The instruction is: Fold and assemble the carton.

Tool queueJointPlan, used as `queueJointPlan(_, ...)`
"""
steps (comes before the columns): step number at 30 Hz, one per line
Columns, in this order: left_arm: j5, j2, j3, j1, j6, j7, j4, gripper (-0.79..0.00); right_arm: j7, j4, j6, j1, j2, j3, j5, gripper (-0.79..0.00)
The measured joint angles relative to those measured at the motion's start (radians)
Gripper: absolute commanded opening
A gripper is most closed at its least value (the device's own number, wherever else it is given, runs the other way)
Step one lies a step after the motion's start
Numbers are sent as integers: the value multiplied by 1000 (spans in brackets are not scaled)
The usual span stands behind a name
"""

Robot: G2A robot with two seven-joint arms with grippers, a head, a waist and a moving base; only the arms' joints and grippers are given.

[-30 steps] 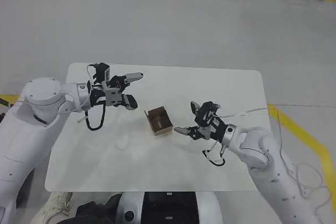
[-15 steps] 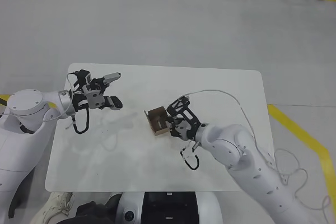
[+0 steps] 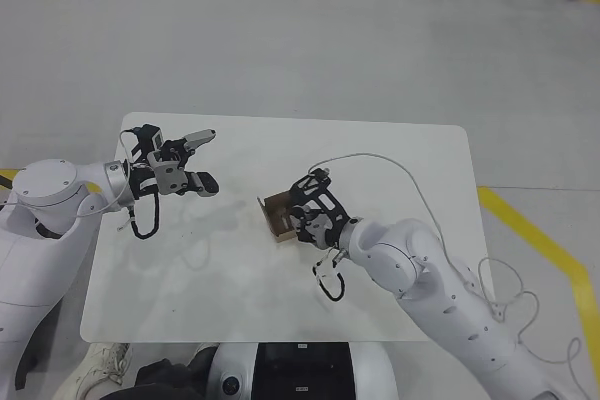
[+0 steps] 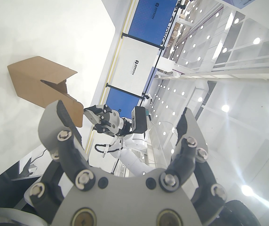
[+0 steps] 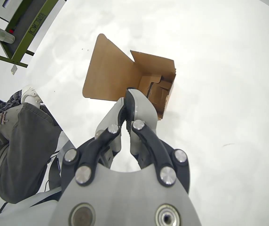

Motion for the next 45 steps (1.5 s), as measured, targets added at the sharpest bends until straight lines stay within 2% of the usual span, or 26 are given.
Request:
queueJointPlan(4, 0, 0, 0, 0, 0, 0, 0, 0, 15, -27, 69, -5, -7, -10, 6, -785)
queueJointPlan(8, 0, 0, 0, 0, 0, 0, 0, 0, 80, -23, 193, 54, -28, -57, -15, -785)
queueJointPlan(12, 0, 0, 0, 0, 0, 0, 0, 0, 148, 49, 295, 159, -64, -125, -6, -785)
queueJointPlan(17, 0, 0, 0, 0, 0, 0, 0, 0, 172, 150, 365, 258, -102, -181, 1, -785)
queueJointPlan(22, 0, 0, 0, 0, 0, 0, 0, 0, 250, 238, 420, 339, -133, -230, -24, -785)
queueJointPlan(31, 0, 0, 0, 0, 0, 0, 0, 0, 318, 328, 461, 386, -175, -282, -18, -785)
queueJointPlan(38, 0, 0, 0, 0, 0, 0, 0, 0, 264, 376, 448, 395, -204, -299, 2, -785)
queueJointPlan(45, 0, 0, 0, 0, 0, 0, 0, 0, 255, 374, 446, 394, -205, -298, 1, -785)
